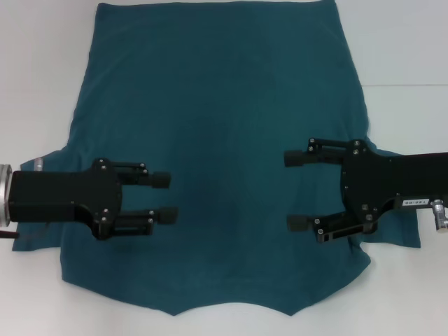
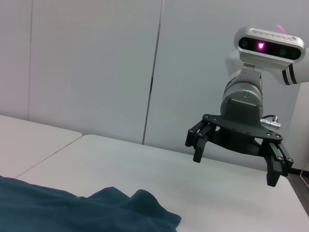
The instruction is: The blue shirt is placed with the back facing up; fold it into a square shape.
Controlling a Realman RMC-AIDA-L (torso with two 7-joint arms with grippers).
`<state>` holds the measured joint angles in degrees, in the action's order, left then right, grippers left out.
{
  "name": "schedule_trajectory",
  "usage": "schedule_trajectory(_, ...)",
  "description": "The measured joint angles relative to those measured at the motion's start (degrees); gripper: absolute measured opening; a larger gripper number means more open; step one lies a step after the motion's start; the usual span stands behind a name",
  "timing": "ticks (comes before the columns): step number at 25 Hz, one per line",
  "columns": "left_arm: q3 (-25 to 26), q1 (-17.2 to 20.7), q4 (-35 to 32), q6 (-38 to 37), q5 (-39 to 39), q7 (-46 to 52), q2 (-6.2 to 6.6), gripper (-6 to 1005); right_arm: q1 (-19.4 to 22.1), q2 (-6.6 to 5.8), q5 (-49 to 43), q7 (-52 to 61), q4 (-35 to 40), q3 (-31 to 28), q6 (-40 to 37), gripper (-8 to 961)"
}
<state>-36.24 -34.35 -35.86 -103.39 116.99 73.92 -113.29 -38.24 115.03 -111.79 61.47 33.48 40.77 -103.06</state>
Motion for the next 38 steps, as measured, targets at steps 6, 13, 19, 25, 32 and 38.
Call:
schedule_trajectory(6, 1.1, 0.4, -1.8, 6.19, -0.1, 2.92, -0.7, 616, 2.35, 3.72, 6.6, -1.03, 0.72, -3.79, 12.52, 947)
schedule_trajectory(13, 1.4, 1.31, -11.99, 13.75, 0.03, 20.53, -1.1, 615, 2.58, 5.2, 15.19, -3.64, -1.92, -3.12, 30.25, 946)
schedule_trajectory(19, 0.84, 1.93, -20.16, 19.31, 5.63, 38.39, -1.09, 615, -0.56, 4.97, 15.69, -5.82, -4.3, -0.09, 45.79, 945)
schedule_trajectory(25, -1.12, -0.19, -25.03, 23.14, 21.79, 57.38, -0.98, 616, -4.51, 4.79, 15.48, -8.35, -6.3, 0.79, 53.0, 945)
schedule_trajectory(32, -7.72, -2.03, -27.33, 24.62, 40.25, 70.99, -1.15, 616, -5.12, 5.0, 15.74, -8.48, -6.81, 2.27, 53.14, 945)
schedule_trajectory(38, -9.73, -3.94, -24.94, 24.73, 46.37, 74.18, -1.4, 614, -5.07, 5.03, 15.77, -8.49, -7.0, 2.65, 53.32, 945)
